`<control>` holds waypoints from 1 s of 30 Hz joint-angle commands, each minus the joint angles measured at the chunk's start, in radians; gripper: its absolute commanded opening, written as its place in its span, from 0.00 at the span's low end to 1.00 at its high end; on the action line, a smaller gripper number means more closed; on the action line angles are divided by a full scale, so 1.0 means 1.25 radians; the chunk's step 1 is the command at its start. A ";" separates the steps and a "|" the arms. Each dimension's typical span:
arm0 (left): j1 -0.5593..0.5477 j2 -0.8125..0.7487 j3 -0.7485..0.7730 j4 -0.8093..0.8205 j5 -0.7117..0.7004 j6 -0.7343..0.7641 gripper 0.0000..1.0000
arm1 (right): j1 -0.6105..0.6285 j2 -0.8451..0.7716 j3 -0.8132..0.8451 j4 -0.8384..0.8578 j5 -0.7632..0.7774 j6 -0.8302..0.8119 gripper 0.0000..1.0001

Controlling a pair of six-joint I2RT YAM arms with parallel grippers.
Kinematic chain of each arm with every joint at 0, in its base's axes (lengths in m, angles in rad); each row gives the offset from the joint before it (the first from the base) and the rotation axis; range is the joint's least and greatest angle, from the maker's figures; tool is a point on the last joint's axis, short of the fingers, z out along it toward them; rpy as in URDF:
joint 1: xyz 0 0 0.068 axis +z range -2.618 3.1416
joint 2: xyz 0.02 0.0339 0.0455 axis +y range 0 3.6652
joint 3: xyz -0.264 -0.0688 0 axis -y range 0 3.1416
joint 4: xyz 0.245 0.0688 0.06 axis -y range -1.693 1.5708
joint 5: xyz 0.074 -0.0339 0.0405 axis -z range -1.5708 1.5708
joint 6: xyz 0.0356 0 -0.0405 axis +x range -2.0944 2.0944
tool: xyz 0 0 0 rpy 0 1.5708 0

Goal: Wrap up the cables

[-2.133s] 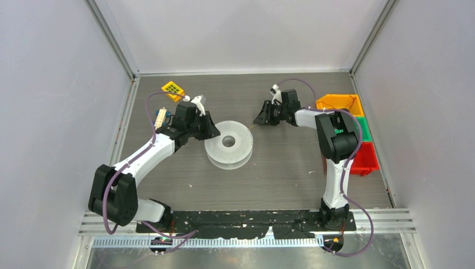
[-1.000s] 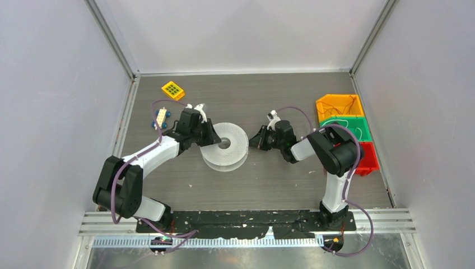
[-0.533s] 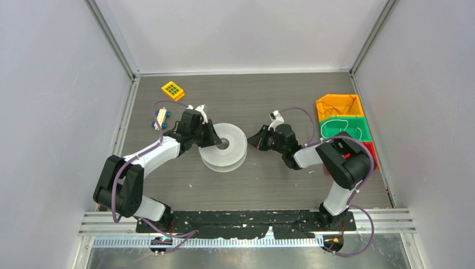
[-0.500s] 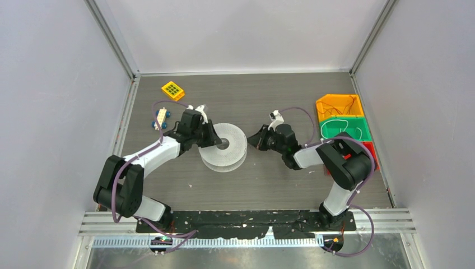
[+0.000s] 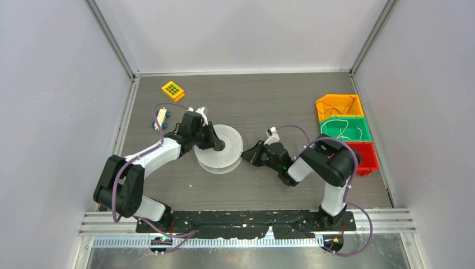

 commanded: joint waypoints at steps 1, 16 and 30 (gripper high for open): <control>-0.004 -0.005 -0.014 0.036 -0.010 -0.011 0.22 | 0.007 0.039 -0.041 0.235 0.099 0.123 0.06; -0.011 0.002 -0.018 0.046 -0.013 -0.019 0.22 | 0.084 0.122 -0.009 0.303 0.187 0.182 0.05; -0.015 -0.002 -0.010 0.046 -0.009 -0.022 0.22 | 0.133 0.186 0.022 0.275 0.227 0.258 0.09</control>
